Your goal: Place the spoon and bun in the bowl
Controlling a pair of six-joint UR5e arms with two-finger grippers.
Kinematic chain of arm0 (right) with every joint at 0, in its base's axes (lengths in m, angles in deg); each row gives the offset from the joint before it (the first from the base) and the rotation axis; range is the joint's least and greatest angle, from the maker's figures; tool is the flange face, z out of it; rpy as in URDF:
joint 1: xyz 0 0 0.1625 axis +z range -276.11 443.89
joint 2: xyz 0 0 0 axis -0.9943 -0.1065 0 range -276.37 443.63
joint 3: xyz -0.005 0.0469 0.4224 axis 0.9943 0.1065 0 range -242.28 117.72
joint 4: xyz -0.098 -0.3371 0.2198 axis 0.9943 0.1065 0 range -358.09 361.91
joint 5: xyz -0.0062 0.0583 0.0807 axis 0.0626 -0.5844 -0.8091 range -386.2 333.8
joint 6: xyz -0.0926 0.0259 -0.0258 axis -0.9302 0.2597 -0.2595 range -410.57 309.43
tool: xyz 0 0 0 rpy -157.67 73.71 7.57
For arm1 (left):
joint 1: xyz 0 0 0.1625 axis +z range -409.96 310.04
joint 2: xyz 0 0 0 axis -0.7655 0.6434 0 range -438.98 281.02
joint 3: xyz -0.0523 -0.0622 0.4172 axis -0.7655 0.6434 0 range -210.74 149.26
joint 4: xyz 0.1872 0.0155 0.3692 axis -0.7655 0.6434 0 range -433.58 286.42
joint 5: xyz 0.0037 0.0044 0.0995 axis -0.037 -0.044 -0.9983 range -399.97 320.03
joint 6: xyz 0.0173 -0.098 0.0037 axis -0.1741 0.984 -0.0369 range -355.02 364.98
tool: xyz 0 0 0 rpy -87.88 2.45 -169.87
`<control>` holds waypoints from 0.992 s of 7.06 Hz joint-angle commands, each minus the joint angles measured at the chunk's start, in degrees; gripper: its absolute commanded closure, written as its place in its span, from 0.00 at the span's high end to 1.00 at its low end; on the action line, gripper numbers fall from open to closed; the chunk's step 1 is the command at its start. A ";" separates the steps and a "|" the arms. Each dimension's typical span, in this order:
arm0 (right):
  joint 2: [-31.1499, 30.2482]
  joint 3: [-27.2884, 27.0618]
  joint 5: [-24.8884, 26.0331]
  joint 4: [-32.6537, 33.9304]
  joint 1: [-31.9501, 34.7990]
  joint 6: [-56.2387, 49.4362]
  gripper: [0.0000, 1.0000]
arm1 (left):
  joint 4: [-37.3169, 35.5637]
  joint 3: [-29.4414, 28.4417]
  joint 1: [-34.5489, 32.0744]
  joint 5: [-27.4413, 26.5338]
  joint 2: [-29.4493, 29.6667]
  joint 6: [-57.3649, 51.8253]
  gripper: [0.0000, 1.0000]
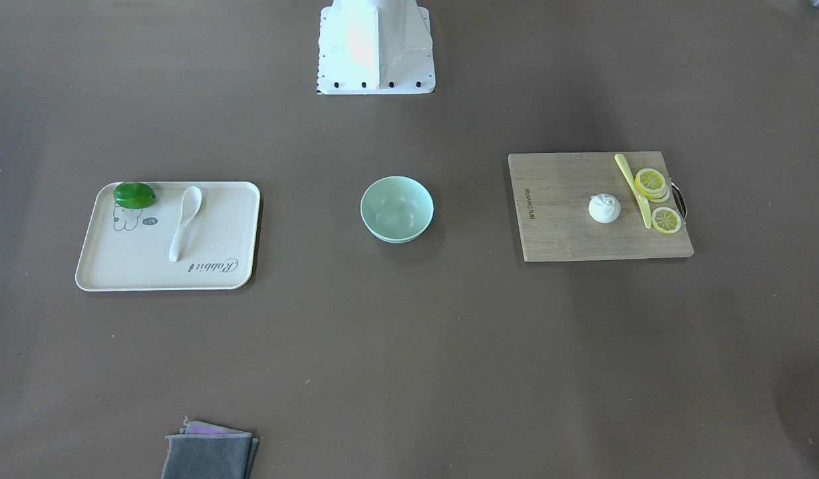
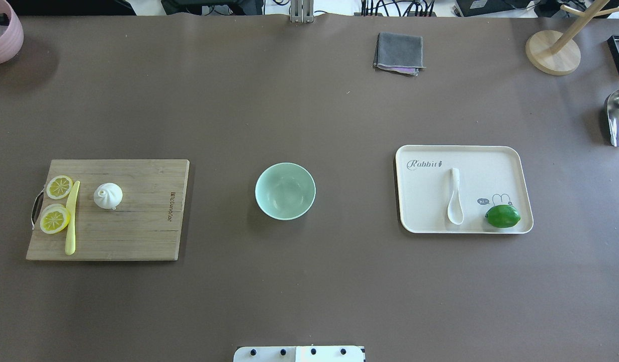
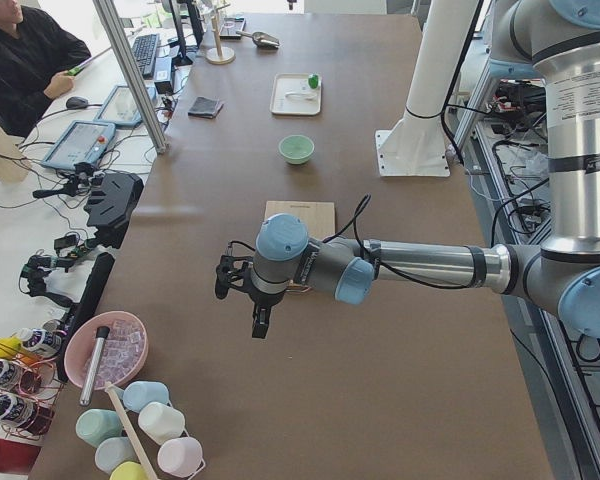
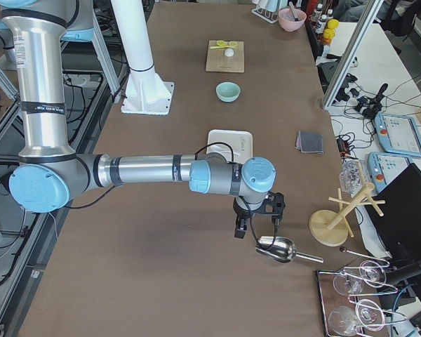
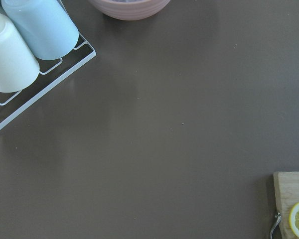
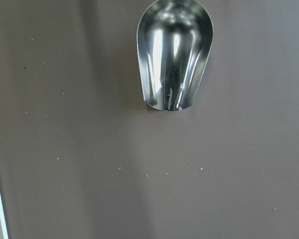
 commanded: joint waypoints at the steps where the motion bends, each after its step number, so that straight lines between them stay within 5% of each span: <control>1: -0.06 -0.05 -0.11 0.00 0.00 0.02 1.00 | 0.00 0.16 -0.04 -0.03 -0.08 0.08 0.98; 7: 0.73 -0.50 -0.55 0.09 -0.09 0.03 1.00 | -0.09 -0.02 -0.04 0.06 -0.26 0.17 0.98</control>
